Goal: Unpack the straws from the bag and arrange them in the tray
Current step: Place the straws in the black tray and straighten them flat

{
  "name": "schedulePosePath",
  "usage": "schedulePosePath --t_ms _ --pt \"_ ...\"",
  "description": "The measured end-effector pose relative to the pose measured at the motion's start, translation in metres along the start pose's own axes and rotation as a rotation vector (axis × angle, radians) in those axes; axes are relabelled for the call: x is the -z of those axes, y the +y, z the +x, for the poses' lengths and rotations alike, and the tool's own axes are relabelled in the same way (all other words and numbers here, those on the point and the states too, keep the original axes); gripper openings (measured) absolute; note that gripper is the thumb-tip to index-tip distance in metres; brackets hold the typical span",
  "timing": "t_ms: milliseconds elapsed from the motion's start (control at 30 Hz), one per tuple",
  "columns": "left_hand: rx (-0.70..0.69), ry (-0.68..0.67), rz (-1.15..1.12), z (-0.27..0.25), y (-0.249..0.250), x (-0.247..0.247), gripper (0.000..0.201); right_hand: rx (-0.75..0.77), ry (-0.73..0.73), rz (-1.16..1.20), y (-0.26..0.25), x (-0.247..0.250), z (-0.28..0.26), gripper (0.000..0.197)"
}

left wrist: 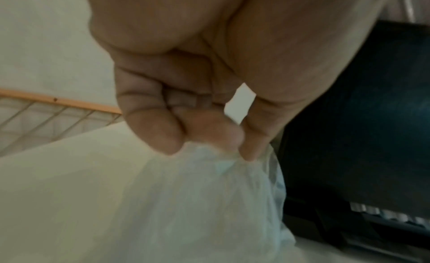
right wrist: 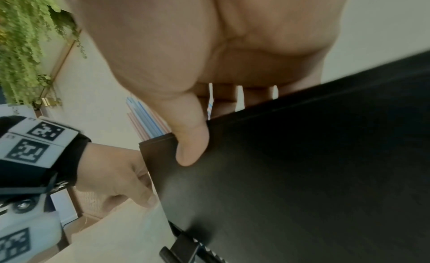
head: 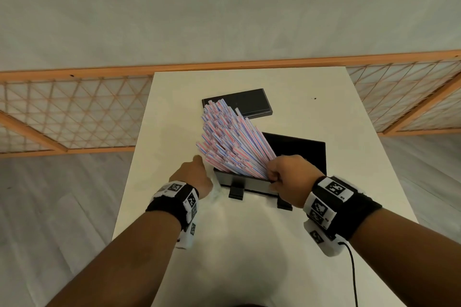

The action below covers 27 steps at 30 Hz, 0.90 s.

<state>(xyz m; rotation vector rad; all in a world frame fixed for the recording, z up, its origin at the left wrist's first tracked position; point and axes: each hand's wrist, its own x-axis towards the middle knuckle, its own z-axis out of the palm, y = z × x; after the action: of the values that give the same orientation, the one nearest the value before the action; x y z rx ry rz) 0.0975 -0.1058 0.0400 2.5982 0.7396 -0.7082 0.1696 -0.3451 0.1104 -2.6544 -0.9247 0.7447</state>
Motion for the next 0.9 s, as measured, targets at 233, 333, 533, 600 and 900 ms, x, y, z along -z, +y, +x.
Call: schedulePosePath --t_ms 233,333,533,600,900 --pt "-0.078 0.153 -0.13 -0.001 -0.009 0.006 0.037 -0.03 -0.013 0.065 0.003 0.002 -0.001 0.024" --pt "-0.177 0.203 -0.224 -0.013 -0.004 0.015 0.032 -0.08 -0.013 0.063 0.003 0.009 -0.003 0.035" --pt "-0.264 0.089 -0.461 -0.037 0.009 0.025 0.023 -0.21 0.039 0.106 0.015 0.017 -0.008 0.072" --pt "-0.27 0.093 -0.581 -0.041 0.011 0.024 0.023 -0.222 0.055 0.165 0.018 0.021 -0.008 0.086" --pt "-0.312 0.255 -0.643 -0.043 0.016 0.02 0.012 -0.362 -0.038 0.17 0.02 0.034 0.013 0.032"
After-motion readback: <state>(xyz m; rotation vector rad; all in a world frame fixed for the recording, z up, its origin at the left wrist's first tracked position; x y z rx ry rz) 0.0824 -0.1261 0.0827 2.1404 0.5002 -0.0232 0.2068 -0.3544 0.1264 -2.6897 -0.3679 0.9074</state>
